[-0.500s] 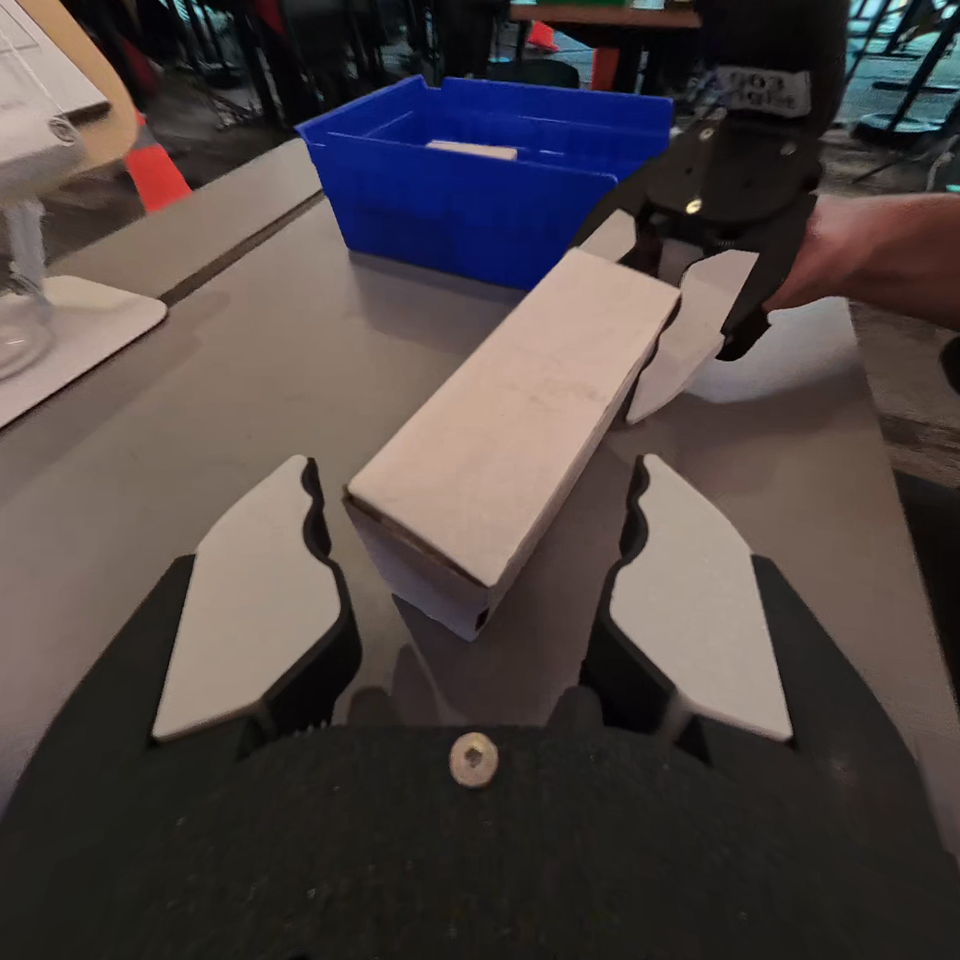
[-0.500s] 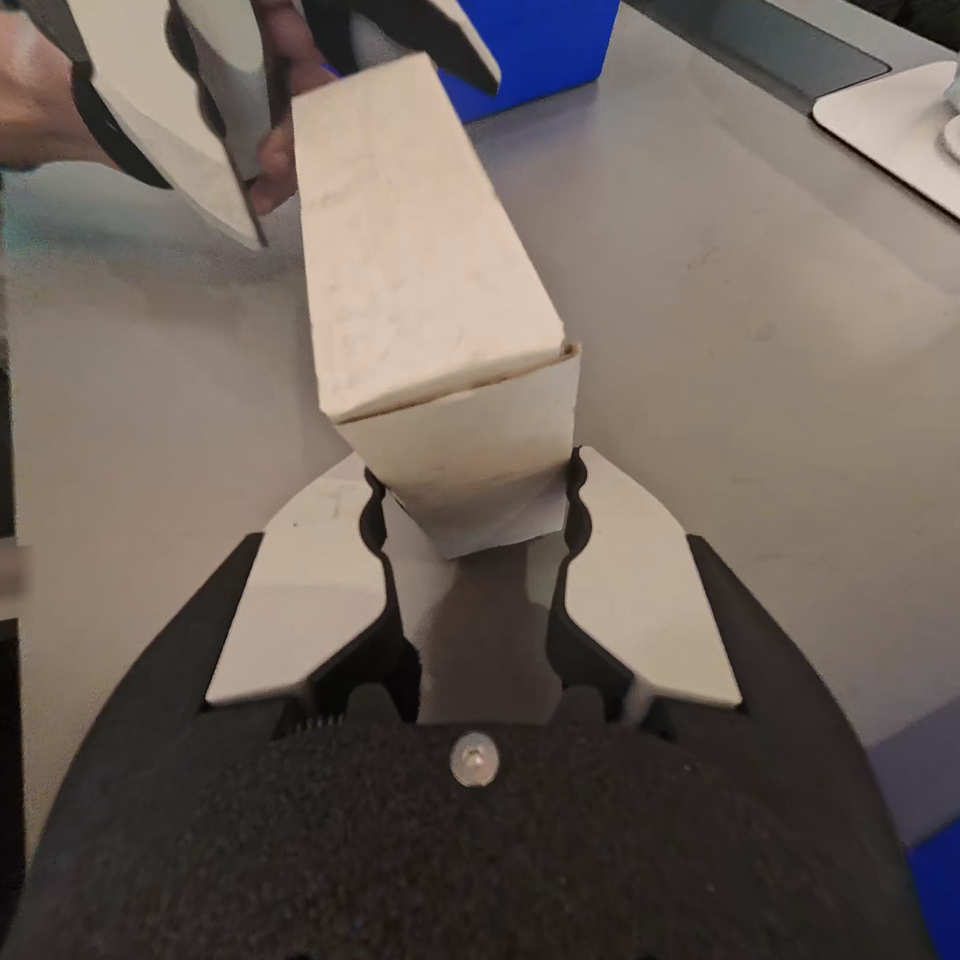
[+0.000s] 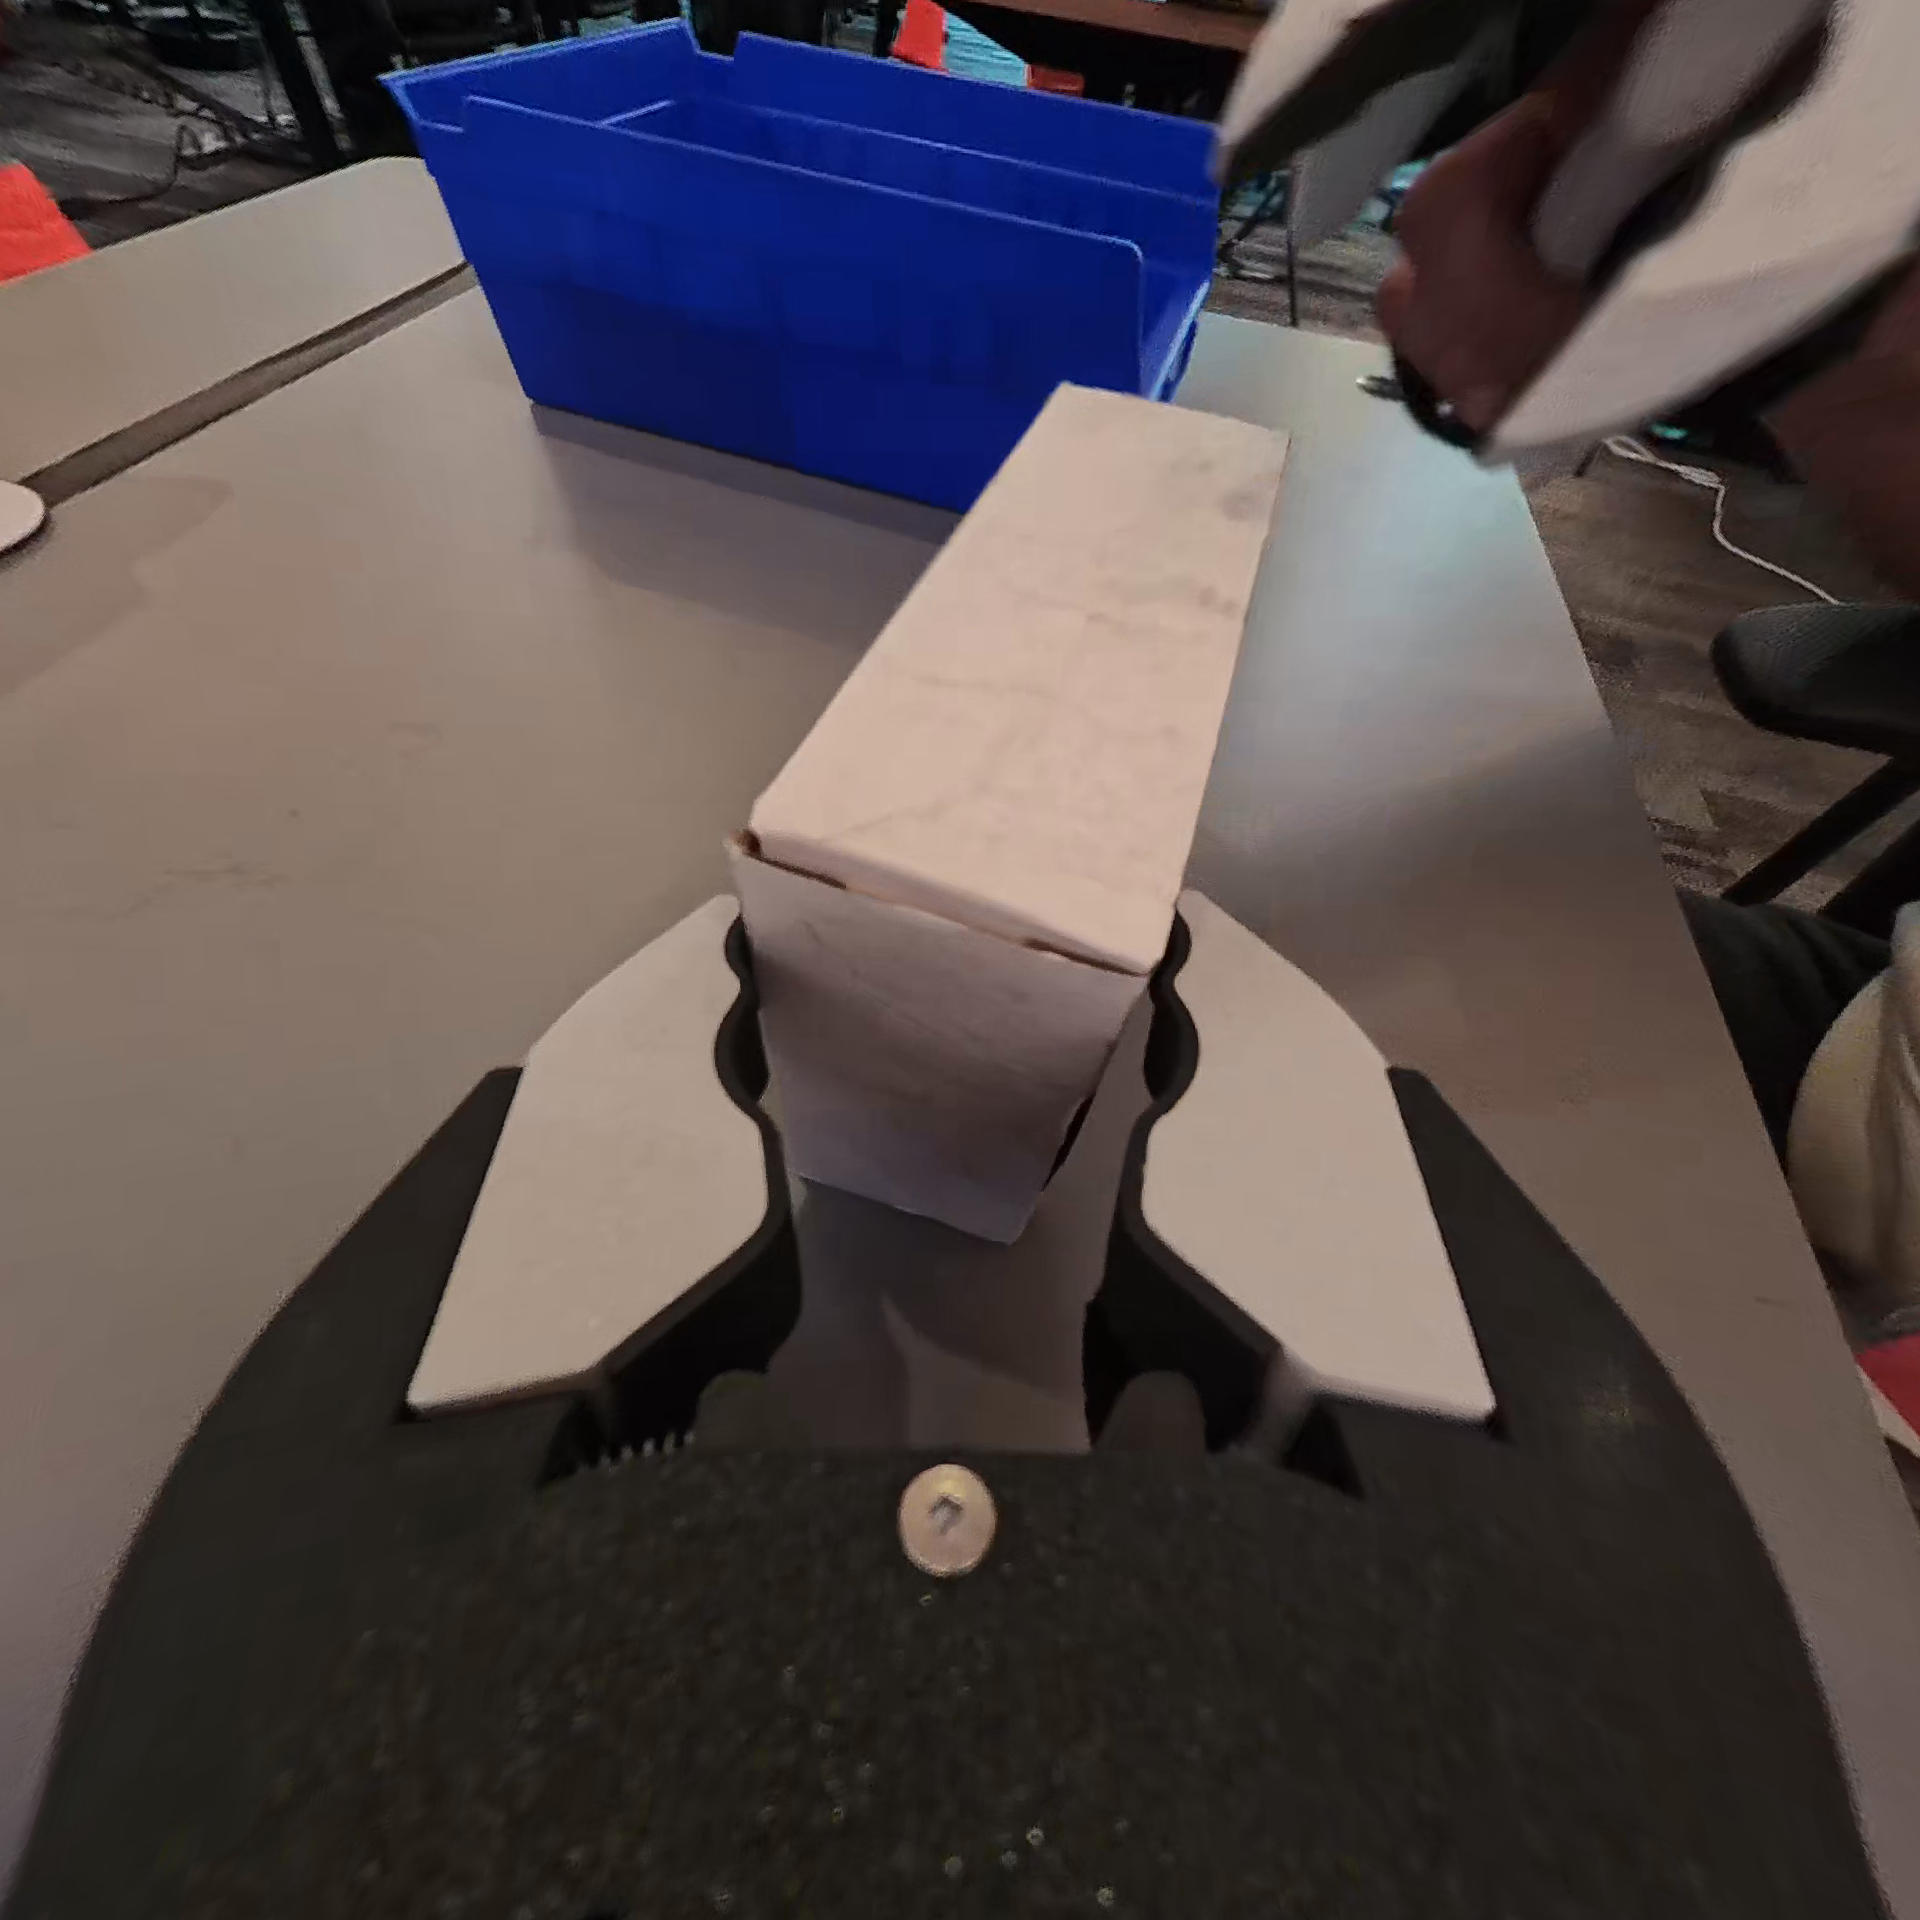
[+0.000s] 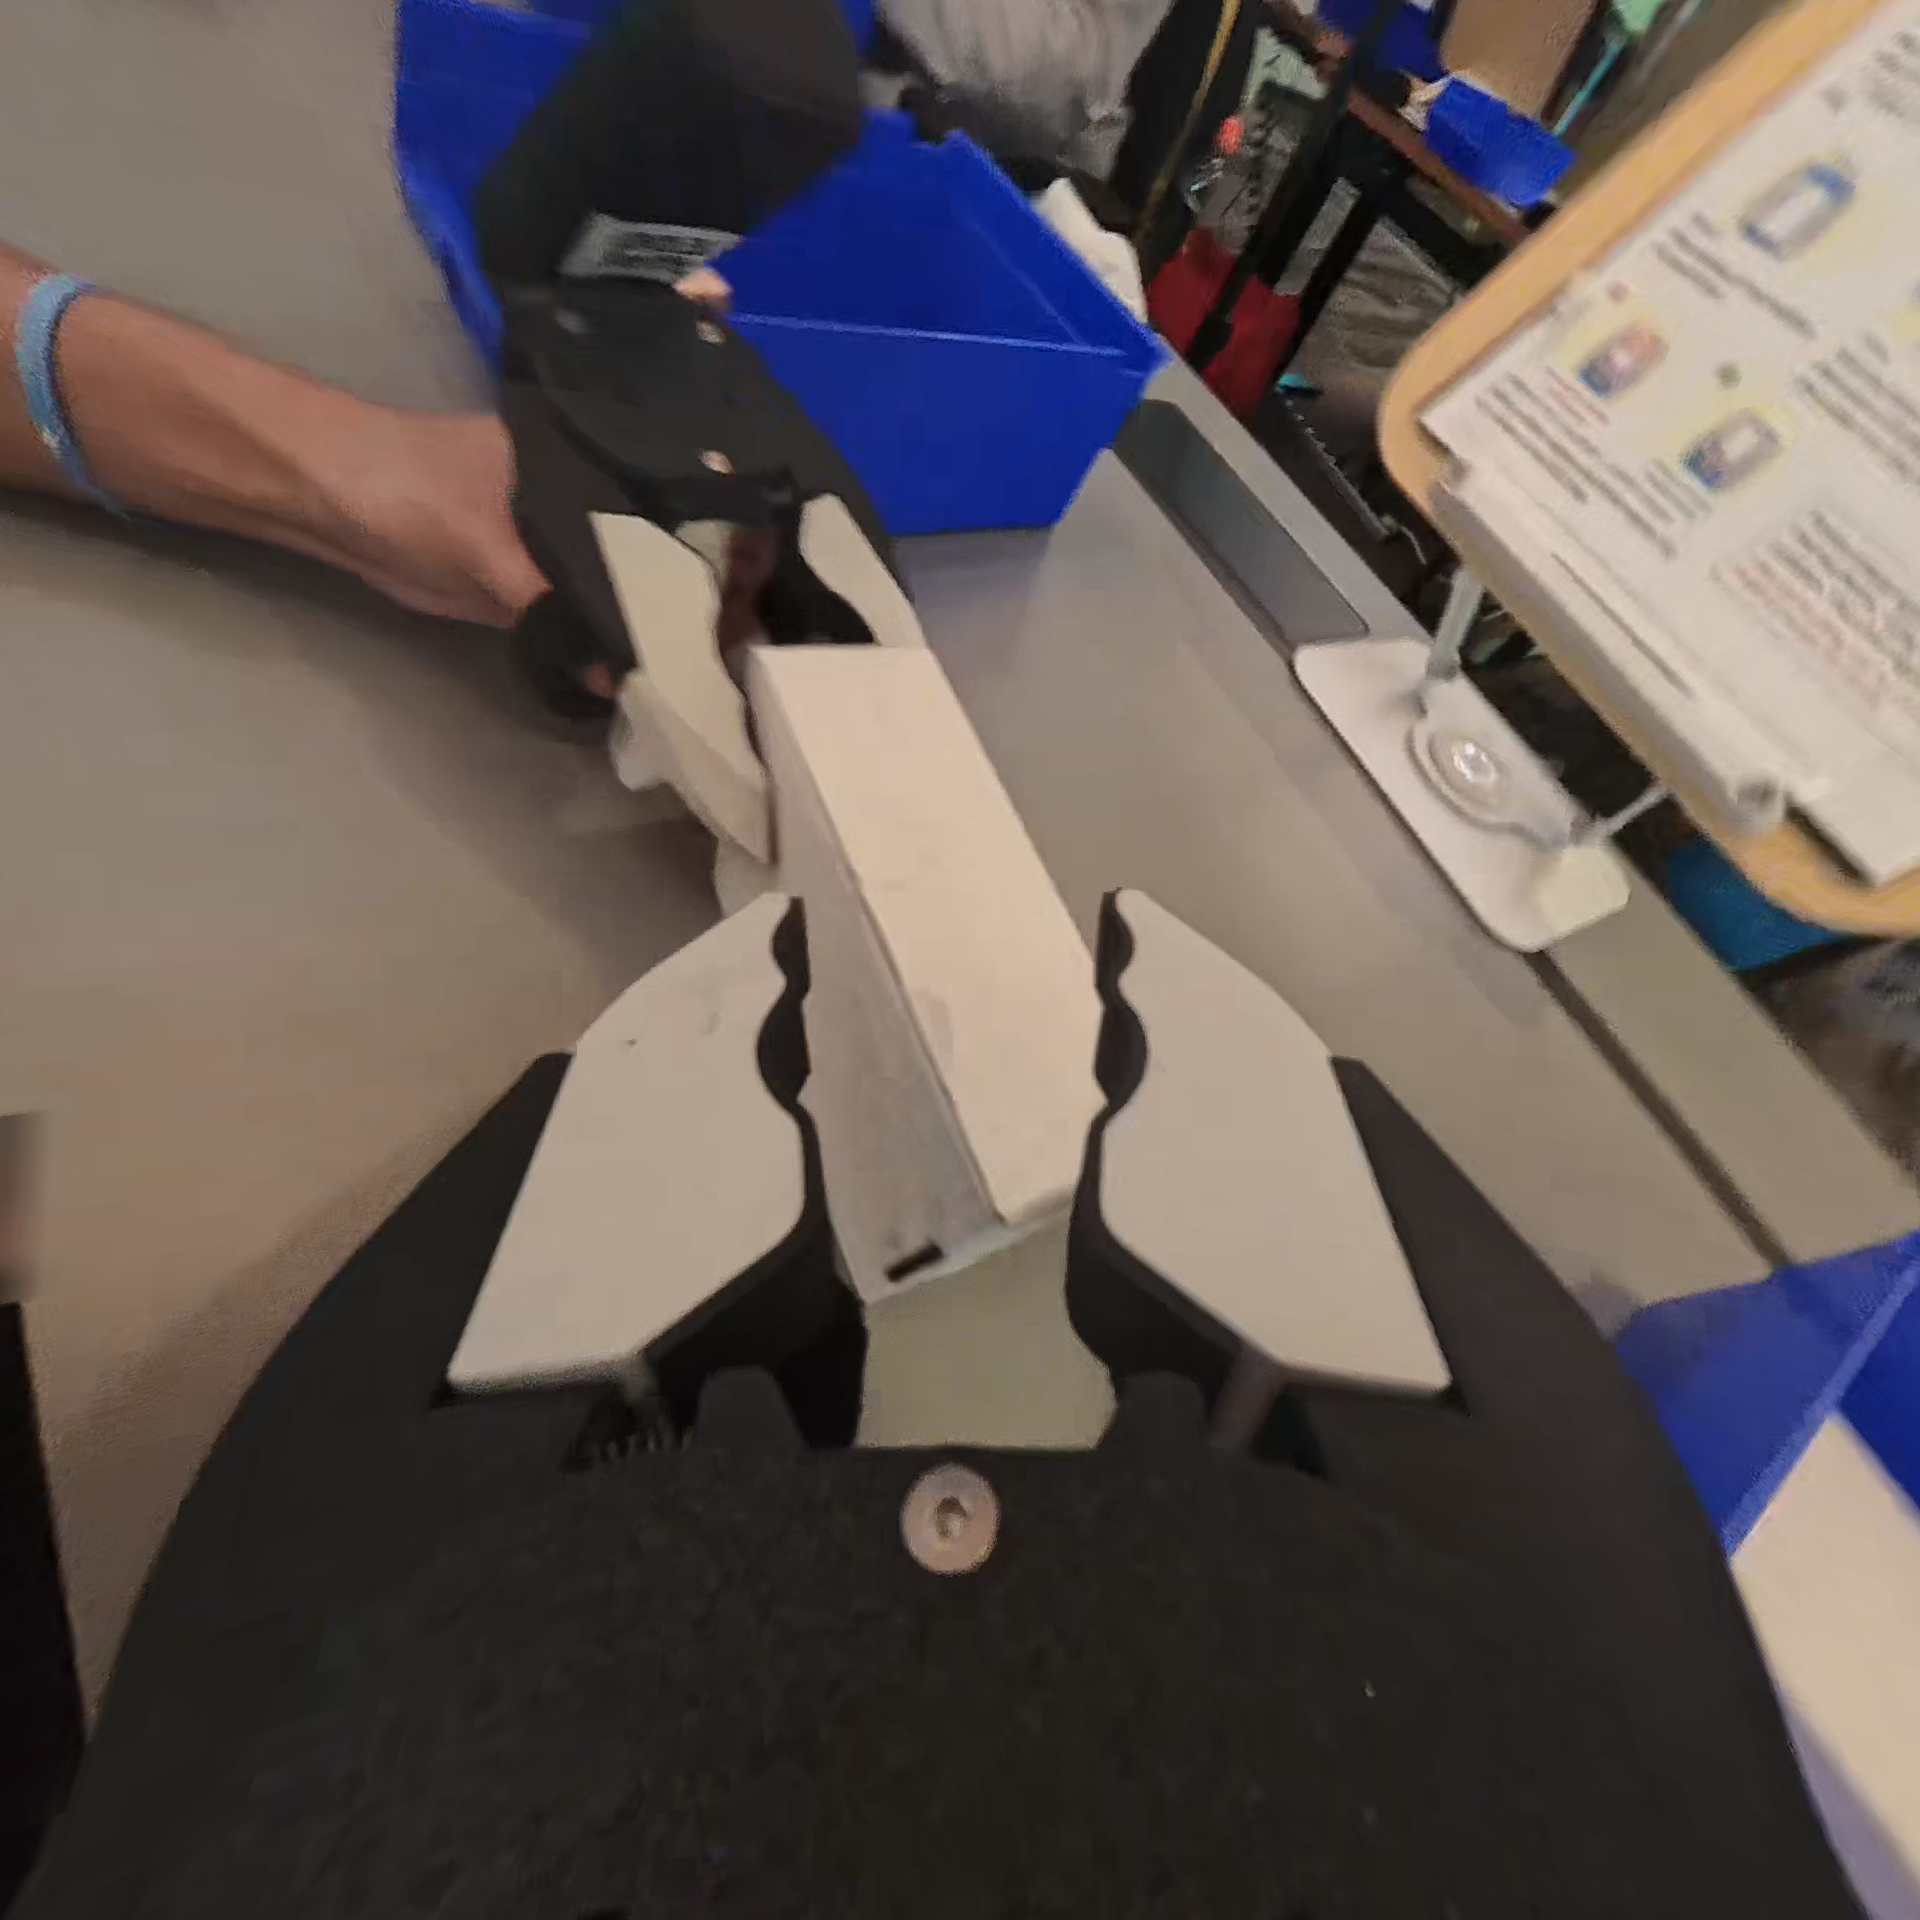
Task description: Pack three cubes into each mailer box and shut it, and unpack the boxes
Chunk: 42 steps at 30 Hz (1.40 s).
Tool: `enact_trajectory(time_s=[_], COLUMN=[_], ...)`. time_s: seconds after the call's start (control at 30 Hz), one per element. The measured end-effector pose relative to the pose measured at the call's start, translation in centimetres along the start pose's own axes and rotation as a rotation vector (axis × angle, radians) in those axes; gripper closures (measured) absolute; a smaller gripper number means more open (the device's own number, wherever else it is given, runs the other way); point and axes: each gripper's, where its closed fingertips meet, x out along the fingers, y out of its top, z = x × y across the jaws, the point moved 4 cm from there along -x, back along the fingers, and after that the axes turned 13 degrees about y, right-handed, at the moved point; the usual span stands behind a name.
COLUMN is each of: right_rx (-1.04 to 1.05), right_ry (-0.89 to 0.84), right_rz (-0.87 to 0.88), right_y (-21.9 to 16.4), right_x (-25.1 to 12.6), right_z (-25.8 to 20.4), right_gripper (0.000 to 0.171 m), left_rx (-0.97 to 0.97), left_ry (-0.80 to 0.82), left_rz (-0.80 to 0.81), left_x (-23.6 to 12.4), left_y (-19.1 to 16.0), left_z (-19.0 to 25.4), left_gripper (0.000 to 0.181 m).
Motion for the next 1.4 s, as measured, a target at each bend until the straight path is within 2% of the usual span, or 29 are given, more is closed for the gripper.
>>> enact_trajectory(time_s=[0.13, 0.3, 0.33, 0.67, 0.73, 1.17, 1.2, 1.3, 1.4], right_rx=[-0.208, -0.260, -0.270, -0.187, -0.164, -0.144, -0.132, -0.161, -0.251], right_ry=[-0.009, 0.063, 0.056, 0.145, 0.165, 0.188, 0.186, 0.186, 0.102], right_rz=[-0.131, -0.268, -0.284, -0.278, -0.274, -0.239, -0.212, -0.228, -0.274], right_y=[2.9, 2.3, 2.2, 2.4, 2.3, 2.3, 2.5, 2.7, 3.3], right_x=[4.2, 7.7, 7.9, 7.7, 7.7, 7.4, 7.2, 7.1, 6.9], right_z=[-2.4, -1.6, -1.2, -0.6, -0.6, 0.1, 0.2, 0.4, 0.7], right_gripper=[0.133, 0.138, 0.134, 0.131, 0.135, 0.129, 0.133, 0.129, 0.119], left_rx=[-0.004, -0.005, -0.006, 0.019, 0.016, 0.041, 0.050, 0.067, 0.061], left_ry=[0.035, 0.039, 0.036, 0.028, 0.032, 0.048, 0.049, 0.052, 0.050], left_rz=[-0.010, 0.003, 0.002, 0.004, 0.003, 0.004, 0.005, 0.005, 0.005], left_x=[0.0, -0.1, -0.1, -0.1, -0.1, 0.0, 0.0, 0.0, 0.1], left_y=[0.0, -0.1, -0.1, -0.2, -0.1, -0.2, -0.2, -0.3, -0.2], left_z=[0.5, 0.7, 0.7, 1.0, 1.0, 1.0, 1.1, 1.3, 1.2], left_gripper=[0.111, 0.111, 0.111, 0.113, 0.113, 0.115, 0.115, 0.115, 0.115])
